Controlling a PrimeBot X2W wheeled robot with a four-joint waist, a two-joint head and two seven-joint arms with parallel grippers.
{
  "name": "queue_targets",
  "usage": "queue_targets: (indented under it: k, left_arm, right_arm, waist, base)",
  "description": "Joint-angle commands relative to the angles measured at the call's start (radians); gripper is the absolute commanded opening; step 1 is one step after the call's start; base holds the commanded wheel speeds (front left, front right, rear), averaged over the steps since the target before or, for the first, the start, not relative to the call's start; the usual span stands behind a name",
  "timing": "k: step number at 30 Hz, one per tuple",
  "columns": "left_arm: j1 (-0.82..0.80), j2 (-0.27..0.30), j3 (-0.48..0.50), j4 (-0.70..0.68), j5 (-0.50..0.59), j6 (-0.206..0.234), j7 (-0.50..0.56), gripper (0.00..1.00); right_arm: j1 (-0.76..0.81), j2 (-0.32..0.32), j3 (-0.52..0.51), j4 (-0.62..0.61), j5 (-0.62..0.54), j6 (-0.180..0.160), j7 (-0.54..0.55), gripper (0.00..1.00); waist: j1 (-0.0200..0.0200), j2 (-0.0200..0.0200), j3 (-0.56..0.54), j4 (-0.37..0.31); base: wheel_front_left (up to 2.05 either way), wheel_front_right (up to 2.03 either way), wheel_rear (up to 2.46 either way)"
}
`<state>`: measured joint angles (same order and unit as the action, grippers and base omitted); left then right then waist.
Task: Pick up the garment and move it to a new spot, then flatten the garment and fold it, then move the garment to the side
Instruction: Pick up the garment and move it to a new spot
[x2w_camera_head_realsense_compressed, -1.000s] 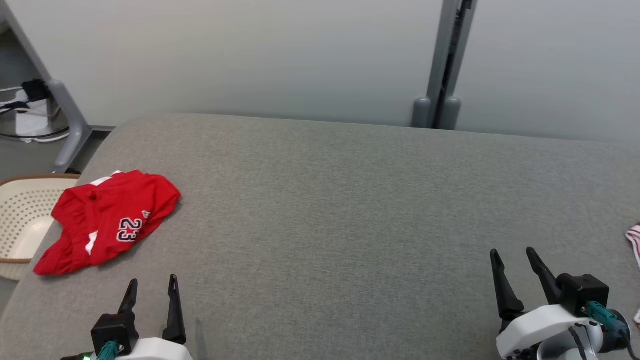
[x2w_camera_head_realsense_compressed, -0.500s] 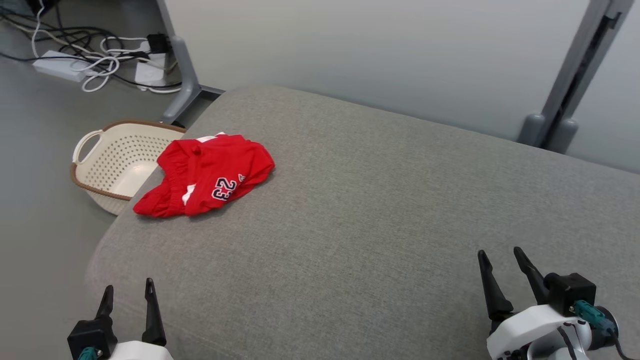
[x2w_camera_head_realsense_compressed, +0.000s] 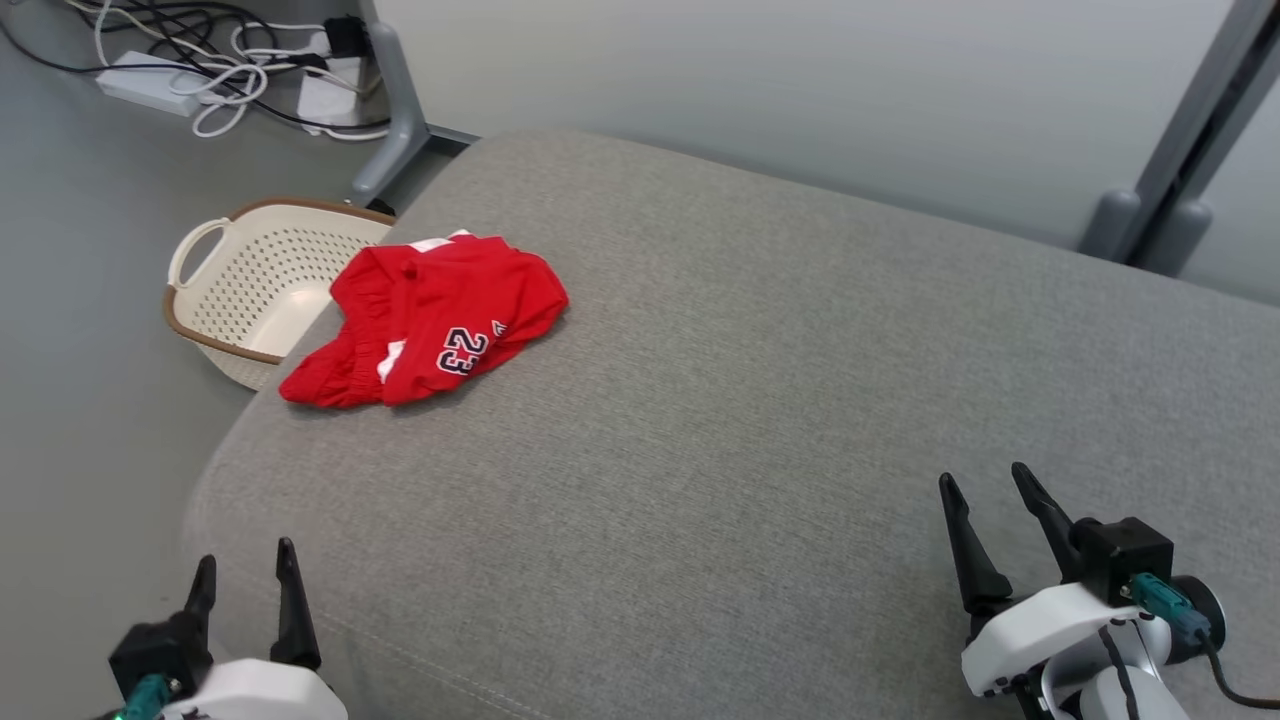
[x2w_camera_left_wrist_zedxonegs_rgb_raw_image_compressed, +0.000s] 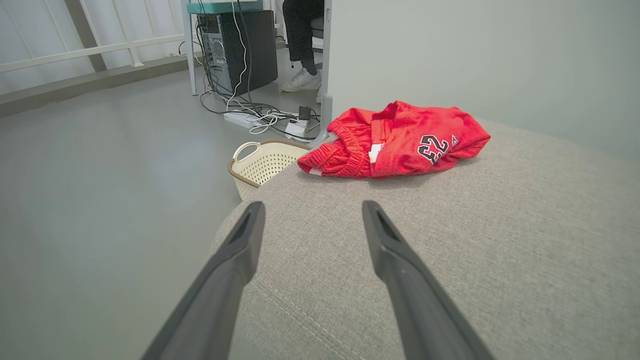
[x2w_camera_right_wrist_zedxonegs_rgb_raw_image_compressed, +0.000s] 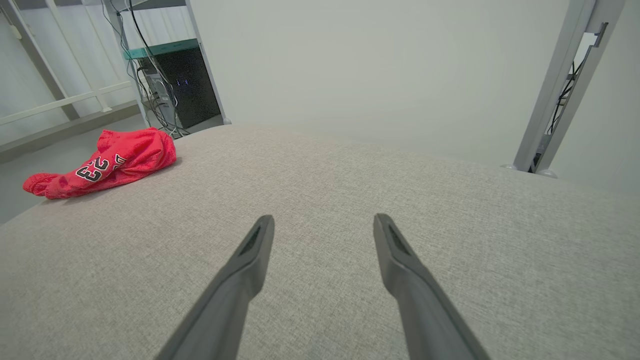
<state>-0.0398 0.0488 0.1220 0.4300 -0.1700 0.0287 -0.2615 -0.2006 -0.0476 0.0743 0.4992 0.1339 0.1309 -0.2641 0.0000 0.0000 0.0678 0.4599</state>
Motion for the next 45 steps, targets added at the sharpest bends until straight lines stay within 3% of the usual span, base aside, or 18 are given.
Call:
queue_targets:
  k: [1, 13, 30, 35, 36, 37, 38, 45]
  left_arm:
    - [-0.026, 0.004, 0.007, 0.006, -0.007, -0.007, -0.005, 1.00]
    - [-0.329, 0.028, 0.095, 0.159, -0.001, -0.063, -0.005, 1.00]
    - [-0.630, 0.167, 0.183, 0.605, 0.001, -0.058, -0.005, 1.00]
    - [-0.668, 0.180, 0.197, 0.722, -0.021, -0.060, -0.004, 1.00]
    - [-0.676, 0.183, 0.194, 0.739, -0.022, -0.064, -0.001, 0.77]
    - [-0.680, 0.182, 0.191, 0.749, -0.021, -0.068, -0.001, 0.35]
    - [-0.685, 0.182, 0.187, 0.748, -0.018, -0.071, -0.002, 0.00]
    - [-0.682, 0.190, 0.157, 0.613, 0.019, -0.091, -0.003, 0.00]
  right_arm:
    - [-0.010, -0.007, -0.002, -0.004, -0.010, 0.000, 0.000, 1.00]
    - [-0.103, -0.007, -0.013, -0.038, -0.131, 0.000, 0.000, 1.00]
    - [-0.193, -0.036, 0.002, -0.100, -0.147, 0.000, 0.000, 1.00]
    - [-0.196, -0.040, -0.002, -0.105, -0.143, 0.000, 0.000, 1.00]
    - [-0.196, -0.040, -0.005, -0.105, -0.142, 0.000, 0.000, 1.00]
    - [-0.197, -0.039, -0.008, -0.105, -0.142, 0.000, 0.000, 1.00]
    - [-0.196, -0.038, -0.011, -0.104, -0.142, 0.000, 0.000, 1.00]
    - [-0.181, -0.021, -0.019, -0.092, -0.127, 0.000, 0.000, 1.00]
  waist:
    - [0.0000, 0.0000, 0.021, -0.021]
    - [0.0000, 0.0000, 0.195, -0.151]
    - [0.0000, 0.0000, 0.346, -0.310]
    - [0.0000, 0.0000, 0.353, -0.334]
    - [0.0000, 0.0000, 0.352, -0.336]
    - [0.0000, 0.0000, 0.351, -0.337]
    - [0.0000, 0.0000, 0.348, -0.338]
    - [0.0000, 0.0000, 0.308, -0.344]
  base:
    - [0.00, 0.00, 0.00]
    - [0.00, 0.00, 0.00]
    - [0.00, 0.00, 0.00]
    - [0.00, 0.00, 0.00]
    - [0.00, 0.00, 0.00]
    - [0.00, 0.00, 0.00]
    - [0.00, 0.00, 0.00]
    - [0.00, 0.00, 0.00]
